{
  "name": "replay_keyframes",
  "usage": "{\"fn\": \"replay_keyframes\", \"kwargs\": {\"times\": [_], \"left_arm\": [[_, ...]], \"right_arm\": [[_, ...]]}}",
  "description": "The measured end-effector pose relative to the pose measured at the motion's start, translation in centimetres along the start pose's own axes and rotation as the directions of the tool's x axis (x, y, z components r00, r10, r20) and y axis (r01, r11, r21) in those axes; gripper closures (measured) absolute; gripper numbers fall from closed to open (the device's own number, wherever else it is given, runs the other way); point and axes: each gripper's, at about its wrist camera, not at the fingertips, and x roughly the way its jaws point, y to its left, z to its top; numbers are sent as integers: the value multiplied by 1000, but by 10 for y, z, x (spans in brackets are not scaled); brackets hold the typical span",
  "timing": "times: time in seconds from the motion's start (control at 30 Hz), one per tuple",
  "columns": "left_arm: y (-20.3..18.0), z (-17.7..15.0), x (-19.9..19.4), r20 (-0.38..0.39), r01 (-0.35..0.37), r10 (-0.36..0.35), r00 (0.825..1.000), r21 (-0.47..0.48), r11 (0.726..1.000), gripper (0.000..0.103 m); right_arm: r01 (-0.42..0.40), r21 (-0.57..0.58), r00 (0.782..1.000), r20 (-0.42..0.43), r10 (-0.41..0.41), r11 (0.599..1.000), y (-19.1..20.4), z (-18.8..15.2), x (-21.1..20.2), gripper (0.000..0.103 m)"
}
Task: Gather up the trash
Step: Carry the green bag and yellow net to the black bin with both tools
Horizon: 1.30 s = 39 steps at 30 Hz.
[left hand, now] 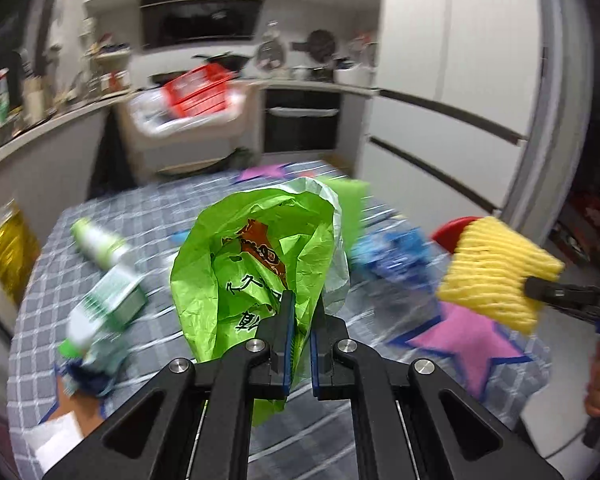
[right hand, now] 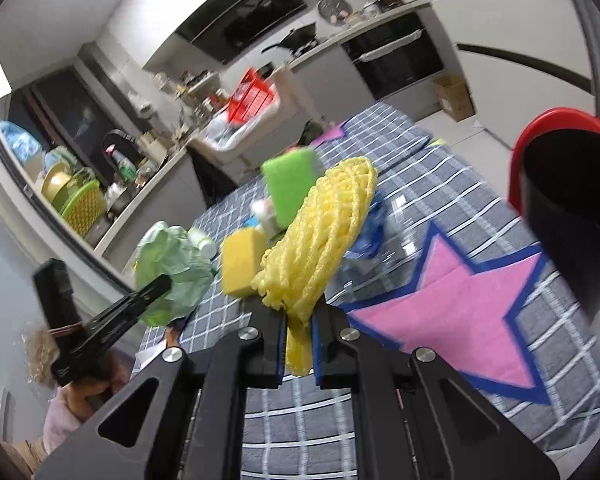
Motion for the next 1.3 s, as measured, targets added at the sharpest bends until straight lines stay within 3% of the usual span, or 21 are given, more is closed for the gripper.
{"fn": "replay_keyframes", "kwargs": {"times": [0.23,0.47,0.6,0.8,1.13,1.2,1.3], "left_arm": [[-94,33,24,-2,171,-172,985,123,978,2],[-197,54,68,-65,326,-320,945,220,919,2],[-248,63,101,-108,375,-359,927,275,885,2],[-306,62,151,-170,393,-356,919,333,857,2],[-361,52,214,-249,340,-256,934,404,849,2],[-362,52,221,-255,340,-255,933,390,856,2],[-360,53,227,-262,338,-252,931,370,865,2]], "right_arm": [[143,35,986,84,-145,989,-49,20,-44,93],[268,95,950,137,-279,959,-107,35,-87,93],[318,133,932,138,-335,939,-137,43,-99,93],[374,167,914,99,-393,912,-180,52,-100,93],[406,203,908,22,-418,891,-228,63,-84,91],[406,212,909,8,-417,889,-233,67,-78,89],[410,217,907,3,-421,886,-238,70,-75,75]]}}
